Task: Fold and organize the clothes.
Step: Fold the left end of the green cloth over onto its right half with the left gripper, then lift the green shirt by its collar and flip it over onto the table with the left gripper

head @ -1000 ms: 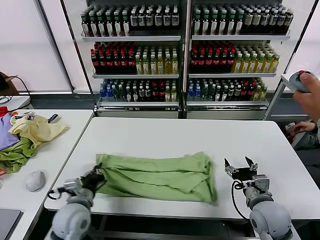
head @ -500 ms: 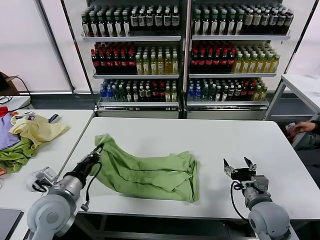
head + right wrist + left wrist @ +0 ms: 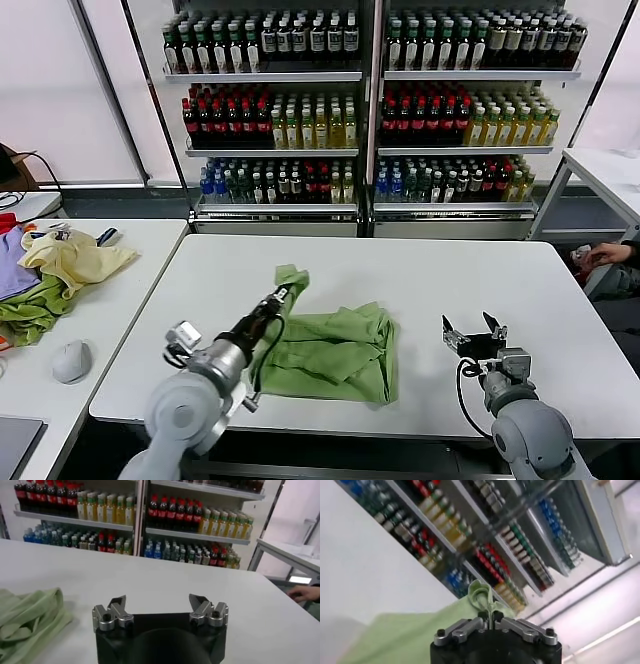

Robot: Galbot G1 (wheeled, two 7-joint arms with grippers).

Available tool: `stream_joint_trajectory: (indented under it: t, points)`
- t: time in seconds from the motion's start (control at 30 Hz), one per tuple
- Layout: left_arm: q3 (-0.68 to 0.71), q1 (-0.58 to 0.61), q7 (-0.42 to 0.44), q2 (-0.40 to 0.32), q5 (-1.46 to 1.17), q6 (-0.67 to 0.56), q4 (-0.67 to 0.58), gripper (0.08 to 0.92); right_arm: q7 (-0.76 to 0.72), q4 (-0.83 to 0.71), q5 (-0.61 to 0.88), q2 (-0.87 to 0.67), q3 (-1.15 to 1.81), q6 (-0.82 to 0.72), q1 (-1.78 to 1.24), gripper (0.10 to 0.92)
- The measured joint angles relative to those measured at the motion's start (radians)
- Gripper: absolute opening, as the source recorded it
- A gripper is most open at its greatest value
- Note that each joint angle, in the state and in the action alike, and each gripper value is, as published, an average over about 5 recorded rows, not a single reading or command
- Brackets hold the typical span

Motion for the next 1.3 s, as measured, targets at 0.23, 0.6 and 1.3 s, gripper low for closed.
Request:
stream_joint_trajectory:
  t: [0.23,0.6,1.3]
  points:
    - [0.125,-0.091,0.001,-0.052,0.042,0.005,0.118,0.115,-0.005,-0.012,0.0,0.002,-0.005,0.0,0.015,0.823]
    - [0.239,-0.139,0.029,-0.092,0.1,0.029,0.191,0.398,-0.005,-0.026,-0.002,0.005,-0.009,0.005,0.022,0.823]
    - [0.105,0.039,0.014,-0.01,0.518,-0.024,0.181,0.822,-0.01,-0.017,-0.021,0.015,-0.02,0.014,0.019,0.823]
